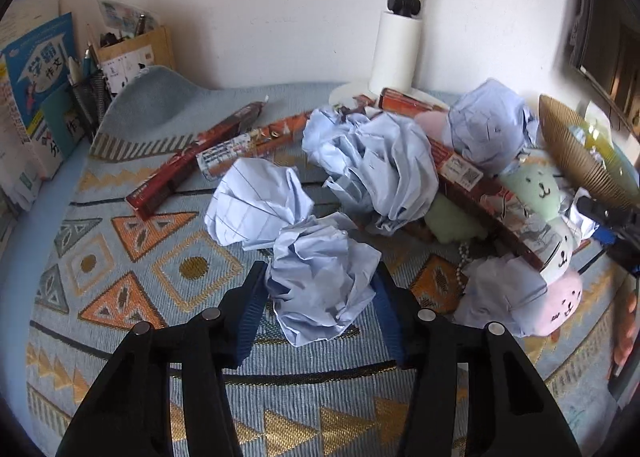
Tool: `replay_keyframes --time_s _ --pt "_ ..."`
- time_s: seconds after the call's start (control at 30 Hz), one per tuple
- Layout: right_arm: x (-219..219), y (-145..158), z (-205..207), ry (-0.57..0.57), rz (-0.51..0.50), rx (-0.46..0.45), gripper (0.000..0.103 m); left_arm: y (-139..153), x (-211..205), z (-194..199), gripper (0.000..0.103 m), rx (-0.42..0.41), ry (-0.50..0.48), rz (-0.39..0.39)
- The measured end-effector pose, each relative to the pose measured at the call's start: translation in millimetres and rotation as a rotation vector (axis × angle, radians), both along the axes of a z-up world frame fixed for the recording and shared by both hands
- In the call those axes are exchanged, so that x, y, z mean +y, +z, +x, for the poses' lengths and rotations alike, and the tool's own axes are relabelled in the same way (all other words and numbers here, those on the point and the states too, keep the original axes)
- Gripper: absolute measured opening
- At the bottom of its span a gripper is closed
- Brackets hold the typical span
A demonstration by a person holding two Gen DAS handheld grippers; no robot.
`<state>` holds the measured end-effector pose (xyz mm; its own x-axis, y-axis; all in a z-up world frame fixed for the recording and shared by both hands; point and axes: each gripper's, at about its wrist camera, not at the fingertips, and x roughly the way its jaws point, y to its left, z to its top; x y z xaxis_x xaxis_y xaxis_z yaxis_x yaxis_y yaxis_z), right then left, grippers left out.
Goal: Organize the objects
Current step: 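Grasp a paper ball with the left gripper while the right grasps another, then carry both paper balls to the gold bowl and release them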
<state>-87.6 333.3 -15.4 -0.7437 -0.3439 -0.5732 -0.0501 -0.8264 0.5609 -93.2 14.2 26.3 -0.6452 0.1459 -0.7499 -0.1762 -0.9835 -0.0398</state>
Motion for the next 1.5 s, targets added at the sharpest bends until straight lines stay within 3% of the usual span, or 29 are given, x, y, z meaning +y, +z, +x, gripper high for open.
replay_keyframes --time_s 0.13,0.4,0.5,0.73,0.93,1.0,1.23,1.5 --pt "3 0 2 0.009 -0.033 0.013 0.039 9 -5 5 0.048 0.028 0.016 0.031" --pt "0 6 6 0.04 -0.042 0.06 0.038 19 7 21 0.048 0.125 0.01 -0.019" --pt "2 7 9 0.042 -0.053 0.074 0.038 10 -6 21 0.048 0.157 0.023 -0.024" --pt "2 9 11 0.05 -0.068 0.092 0.038 15 -21 28 0.048 0.221 0.086 0.024" --pt "-15 21 12 0.103 0.024 0.108 0.038 20 -25 29 0.048 0.247 0.111 0.021" --pt "-18 30 17 0.132 0.025 0.133 0.038 31 -21 30 0.048 0.266 0.097 -0.006" --pt "-5 69 20 0.147 0.022 0.203 0.038 98 8 25 0.048 0.364 0.043 0.06" --pt "42 104 21 0.082 0.037 0.247 0.038 136 75 5 0.048 0.393 -0.067 0.113"
